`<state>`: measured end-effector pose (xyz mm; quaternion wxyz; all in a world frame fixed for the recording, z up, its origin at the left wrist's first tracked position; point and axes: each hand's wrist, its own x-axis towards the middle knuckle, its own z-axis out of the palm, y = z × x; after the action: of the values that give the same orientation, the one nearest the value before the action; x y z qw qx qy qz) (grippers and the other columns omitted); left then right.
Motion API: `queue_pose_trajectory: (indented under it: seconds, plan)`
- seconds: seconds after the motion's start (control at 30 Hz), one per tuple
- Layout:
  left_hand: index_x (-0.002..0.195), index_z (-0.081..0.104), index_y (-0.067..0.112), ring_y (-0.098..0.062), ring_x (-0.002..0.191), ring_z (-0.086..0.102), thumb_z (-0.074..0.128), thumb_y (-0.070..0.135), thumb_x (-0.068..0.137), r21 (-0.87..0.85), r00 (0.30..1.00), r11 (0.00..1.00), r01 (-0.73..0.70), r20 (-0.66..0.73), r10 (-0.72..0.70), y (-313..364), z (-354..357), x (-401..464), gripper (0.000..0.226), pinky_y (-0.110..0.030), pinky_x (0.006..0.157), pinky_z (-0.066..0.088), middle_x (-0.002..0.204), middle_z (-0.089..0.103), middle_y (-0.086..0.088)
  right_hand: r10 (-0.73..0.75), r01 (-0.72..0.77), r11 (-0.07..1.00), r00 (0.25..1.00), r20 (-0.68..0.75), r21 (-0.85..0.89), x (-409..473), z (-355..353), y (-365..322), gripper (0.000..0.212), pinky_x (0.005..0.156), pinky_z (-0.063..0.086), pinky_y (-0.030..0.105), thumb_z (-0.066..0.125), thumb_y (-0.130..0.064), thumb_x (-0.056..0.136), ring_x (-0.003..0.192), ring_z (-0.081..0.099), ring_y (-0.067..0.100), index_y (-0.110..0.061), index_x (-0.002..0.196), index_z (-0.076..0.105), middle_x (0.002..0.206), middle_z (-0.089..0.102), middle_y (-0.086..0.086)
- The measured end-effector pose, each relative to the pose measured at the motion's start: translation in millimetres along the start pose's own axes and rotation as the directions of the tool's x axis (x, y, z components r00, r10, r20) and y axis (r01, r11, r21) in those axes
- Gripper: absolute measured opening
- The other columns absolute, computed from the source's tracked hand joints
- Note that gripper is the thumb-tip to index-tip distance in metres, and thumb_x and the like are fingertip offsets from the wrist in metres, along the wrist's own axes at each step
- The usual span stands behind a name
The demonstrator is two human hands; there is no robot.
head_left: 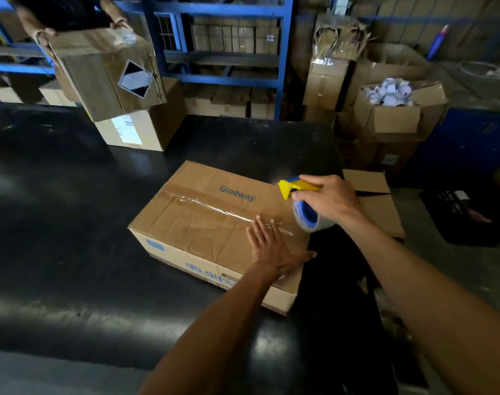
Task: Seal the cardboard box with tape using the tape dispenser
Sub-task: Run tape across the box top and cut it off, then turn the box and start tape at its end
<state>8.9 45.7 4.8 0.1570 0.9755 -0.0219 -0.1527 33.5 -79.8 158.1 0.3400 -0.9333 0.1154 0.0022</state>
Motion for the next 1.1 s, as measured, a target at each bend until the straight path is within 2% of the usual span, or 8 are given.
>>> queue_pose_trajectory:
  seconds: [0.1, 0.2, 0.37, 0.5, 0.6, 0.77, 0.97, 1.1]
  plan:
    - [0.154, -0.015, 0.003, -0.043, 0.144, -0.029, 0.041, 0.096, 0.062, 0.07, 0.999, 0.997, 0.038, 0.011, -0.039, 6.4, 3.6, 0.3, 0.142, -0.058, 0.115, -0.018, 0.155, -0.028, -0.031, -0.008, 0.008, 1.0, 1.0, -0.009, 0.008, -1.8, -6.9, 7.7, 0.063, 0.099, 0.045, 0.035, 0.074, -0.055, 0.066, 0.124, 0.051, 0.022, -0.046, 0.126, 0.062, 0.136, 0.059, -0.006]
    - [0.153, -0.013, -0.002, -0.046, 0.144, -0.027, 0.049, 0.089, 0.068, 0.107, 0.999, 0.994, -0.018, 0.045, 0.013, 3.3, -4.1, 0.0, 0.139, -0.057, 0.119, -0.012, 0.154, -0.026, -0.035, -0.01, 0.01, 1.0, 1.0, 0.016, 0.003, -4.2, -6.4, 14.4, 0.061, 0.093, 0.042, 0.03, 0.074, -0.054, 0.069, 0.122, 0.053, 0.021, -0.044, 0.128, 0.061, 0.135, 0.06, -0.007]
    - [0.156, -0.008, 0.002, -0.044, 0.148, -0.017, 0.063, 0.077, 0.073, 0.249, 0.951, 0.921, -0.3, 0.149, 0.27, -38.2, -26.9, -1.9, 0.133, -0.05, 0.122, -0.004, 0.158, -0.017, -0.034, -0.05, 0.049, 0.999, 0.995, 0.088, 0.02, -6.4, -2.9, 17.5, 0.06, 0.095, 0.043, 0.031, 0.075, -0.052, 0.072, 0.12, 0.052, 0.018, -0.043, 0.13, 0.06, 0.136, 0.058, -0.006]
    - [0.156, -0.016, 0.017, -0.031, 0.149, -0.022, 0.069, 0.069, 0.074, 0.301, 0.872, 0.831, -0.468, 0.308, 0.38, -71.6, -43.2, -7.8, 0.129, -0.048, 0.121, -0.008, 0.162, -0.025, -0.014, -0.121, 0.116, 0.992, 0.985, 0.125, 0.048, -8.6, 7.0, 15.0, 0.059, 0.089, 0.045, 0.029, 0.075, -0.055, 0.07, 0.113, 0.055, 0.015, -0.045, 0.127, 0.062, 0.132, 0.061, -0.007]
    - [0.155, -0.02, 0.019, -0.03, 0.147, -0.028, 0.065, 0.07, 0.075, 0.295, 0.881, 0.843, -0.449, 0.302, 0.364, -63.7, -31.6, -14.0, 0.127, -0.055, 0.119, -0.01, 0.161, -0.029, -0.01, -0.149, 0.141, 0.988, 0.978, 0.142, 0.066, -11.1, 16.3, 9.7, 0.059, 0.094, 0.047, 0.032, 0.075, -0.056, 0.069, 0.112, 0.056, 0.015, -0.046, 0.126, 0.062, 0.131, 0.061, -0.008]
    - [0.157, -0.015, 0.016, -0.033, 0.15, -0.021, 0.045, 0.076, 0.086, 0.214, 0.936, 0.913, -0.347, 0.138, 0.324, -53.7, -8.0, -24.0, 0.111, -0.06, 0.119, -0.008, 0.163, -0.022, -0.011, -0.165, 0.152, 0.985, 0.97, 0.177, 0.085, -14.7, 24.0, 9.5, 0.06, 0.095, 0.049, 0.035, 0.073, -0.055, 0.068, 0.109, 0.056, 0.015, -0.043, 0.126, 0.063, 0.13, 0.062, -0.007]
    - [0.158, -0.007, 0.011, -0.038, 0.151, -0.008, 0.057, 0.043, 0.097, 0.335, 0.909, 0.857, -0.391, 0.287, 0.303, -63.3, -33.0, -8.4, 0.094, -0.053, 0.121, 0.004, 0.165, -0.01, -0.017, -0.146, 0.129, 0.987, 0.969, 0.201, 0.097, -20.6, 28.6, 16.5, 0.059, 0.098, 0.047, 0.036, 0.074, -0.056, 0.067, 0.119, 0.053, 0.017, -0.047, 0.124, 0.063, 0.137, 0.057, -0.009]
    - [0.158, -0.004, 0.009, -0.04, 0.151, -0.005, 0.054, 0.052, 0.095, 0.342, 0.887, 0.833, -0.435, 0.322, 0.331, -72.3, -44.3, -7.4, 0.096, -0.052, 0.121, 0.005, 0.165, -0.008, -0.02, -0.149, 0.135, 0.987, 0.969, 0.196, 0.082, -29.5, 33.7, 17.5, 0.059, 0.096, 0.047, 0.036, 0.075, -0.057, 0.066, 0.116, 0.053, 0.016, -0.048, 0.123, 0.062, 0.136, 0.057, -0.01]
